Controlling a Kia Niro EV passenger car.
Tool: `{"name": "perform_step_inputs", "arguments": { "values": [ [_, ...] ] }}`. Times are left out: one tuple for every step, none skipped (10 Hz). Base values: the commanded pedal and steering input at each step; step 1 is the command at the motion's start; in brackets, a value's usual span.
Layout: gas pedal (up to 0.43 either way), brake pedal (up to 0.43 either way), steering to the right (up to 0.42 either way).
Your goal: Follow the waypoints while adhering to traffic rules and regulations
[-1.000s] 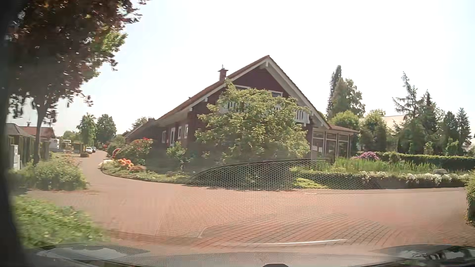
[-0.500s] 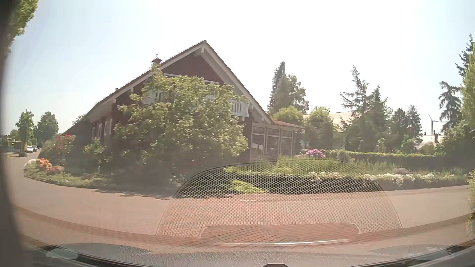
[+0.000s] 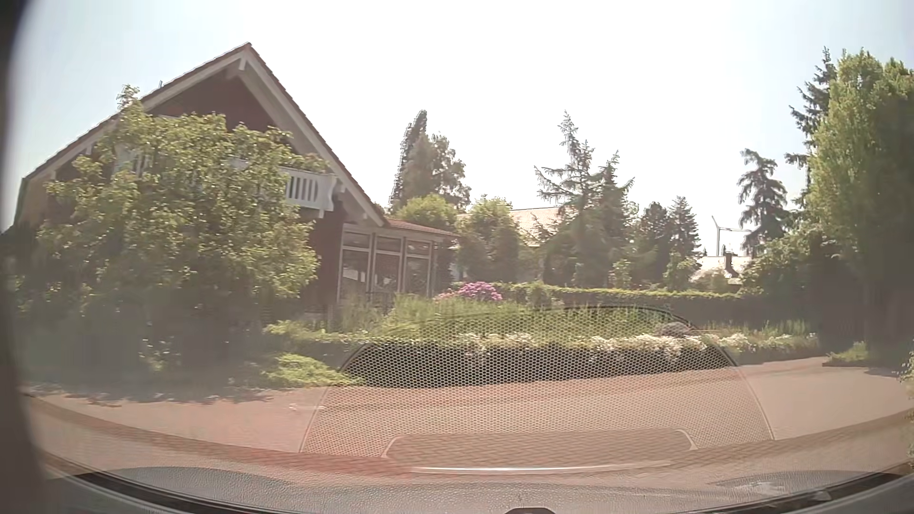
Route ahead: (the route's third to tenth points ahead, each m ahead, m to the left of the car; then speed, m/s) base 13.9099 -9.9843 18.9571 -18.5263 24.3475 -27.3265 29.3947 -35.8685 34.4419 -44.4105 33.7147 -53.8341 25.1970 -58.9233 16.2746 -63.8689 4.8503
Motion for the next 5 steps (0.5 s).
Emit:
{"name": "perform_step_inputs", "arguments": {
  "values": [
    [0.047, 0.0, 0.39],
    [0.047, 0.0, 0.398],
    [0.047, 0.0, 0.412],
    [0.059, 0.0, 0.426],
    [0.067, 0.0, 0.443]
  ]
}}
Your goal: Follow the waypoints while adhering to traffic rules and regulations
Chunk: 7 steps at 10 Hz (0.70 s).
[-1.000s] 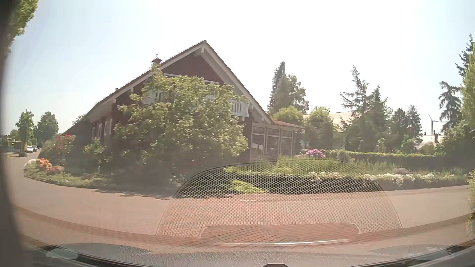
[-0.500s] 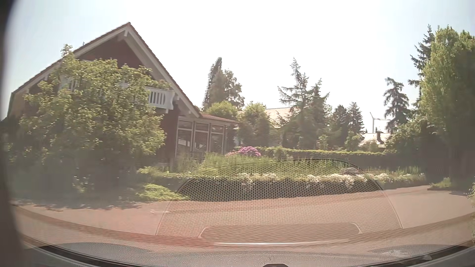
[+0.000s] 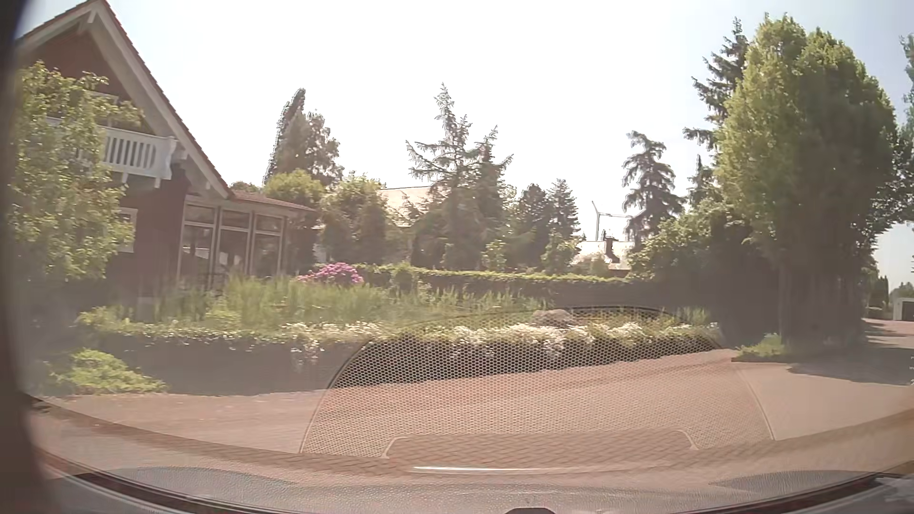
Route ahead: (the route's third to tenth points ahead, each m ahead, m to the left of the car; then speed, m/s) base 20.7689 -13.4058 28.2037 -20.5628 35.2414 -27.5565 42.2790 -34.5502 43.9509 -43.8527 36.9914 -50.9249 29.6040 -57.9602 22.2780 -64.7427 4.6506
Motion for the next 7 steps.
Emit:
{"name": "perform_step_inputs", "arguments": {
  "values": [
    [0.13, 0.0, 0.452],
    [0.157, 0.0, 0.456],
    [0.189, 0.0, 0.456],
    [0.209, 0.0, 0.454],
    [0.209, 0.0, 0.45],
    [0.24, 0.0, 0.443],
    [0.248, 0.0, 0.433]
  ]
}}
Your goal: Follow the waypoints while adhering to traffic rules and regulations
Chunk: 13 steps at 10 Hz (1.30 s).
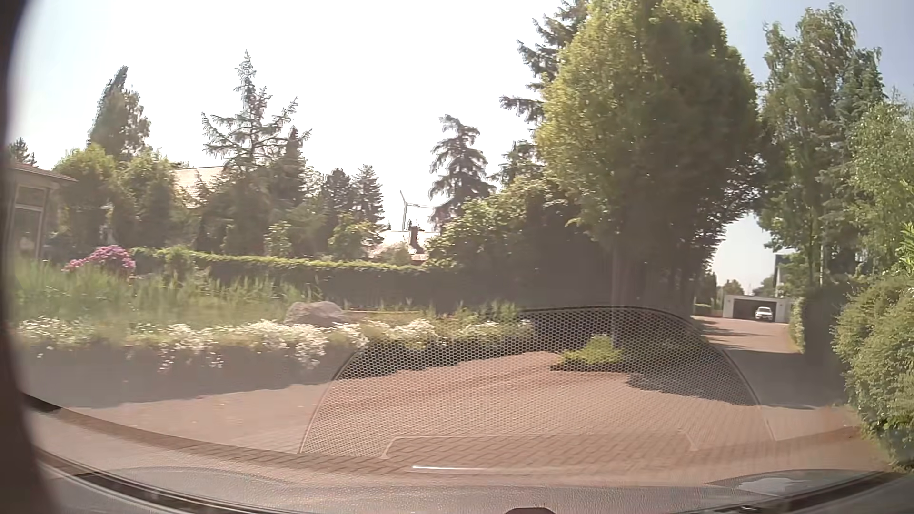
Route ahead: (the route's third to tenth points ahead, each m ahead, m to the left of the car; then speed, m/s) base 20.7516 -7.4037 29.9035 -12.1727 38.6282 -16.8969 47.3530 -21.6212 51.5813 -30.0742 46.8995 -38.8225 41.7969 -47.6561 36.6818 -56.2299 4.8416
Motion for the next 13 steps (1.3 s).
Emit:
{"name": "perform_step_inputs", "arguments": {
  "values": [
    [0.248, 0.0, 0.419],
    [0.268, 0.0, 0.392],
    [0.299, 0.0, 0.365],
    [0.299, 0.0, 0.326],
    [0.319, 0.0, 0.29],
    [0.331, 0.0, 0.266],
    [0.331, 0.0, 0.247],
    [0.339, 0.0, 0.228],
    [0.339, 0.0, 0.204],
    [0.339, 0.0, 0.183],
    [0.339, 0.0, 0.154],
    [0.339, 0.0, 0.132],
    [0.339, 0.0, 0.105]
  ]
}}
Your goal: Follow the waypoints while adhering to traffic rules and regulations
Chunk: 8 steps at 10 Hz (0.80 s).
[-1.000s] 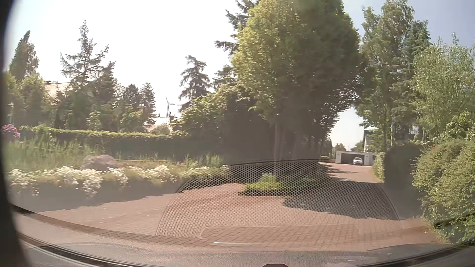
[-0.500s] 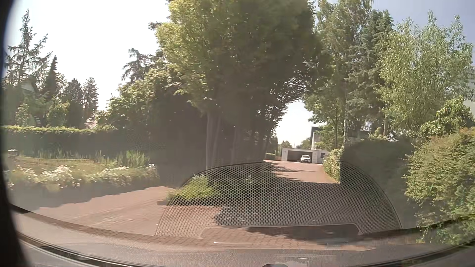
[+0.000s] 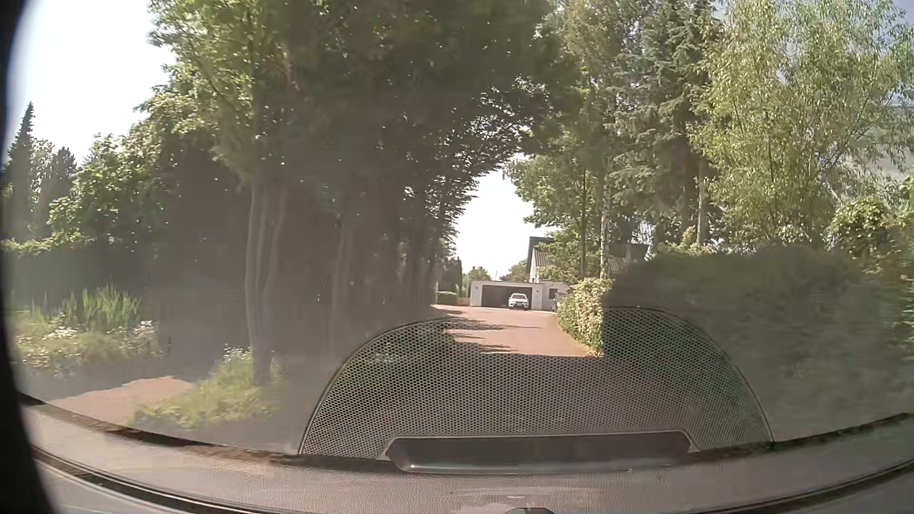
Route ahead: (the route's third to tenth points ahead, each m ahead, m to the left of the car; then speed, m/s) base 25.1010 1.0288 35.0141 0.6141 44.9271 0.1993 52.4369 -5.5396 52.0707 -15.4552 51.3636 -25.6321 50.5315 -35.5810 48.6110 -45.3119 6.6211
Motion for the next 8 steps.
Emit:
{"name": "perform_step_inputs", "arguments": {
  "values": [
    [0.339, 0.0, 0.085],
    [0.339, 0.0, 0.07],
    [0.339, 0.0, 0.053],
    [0.339, 0.0, 0.03],
    [0.331, 0.0, 0.017],
    [0.331, 0.0, 0.012],
    [0.319, 0.0, 0.011],
    [0.319, 0.0, 0.01]
  ]
}}
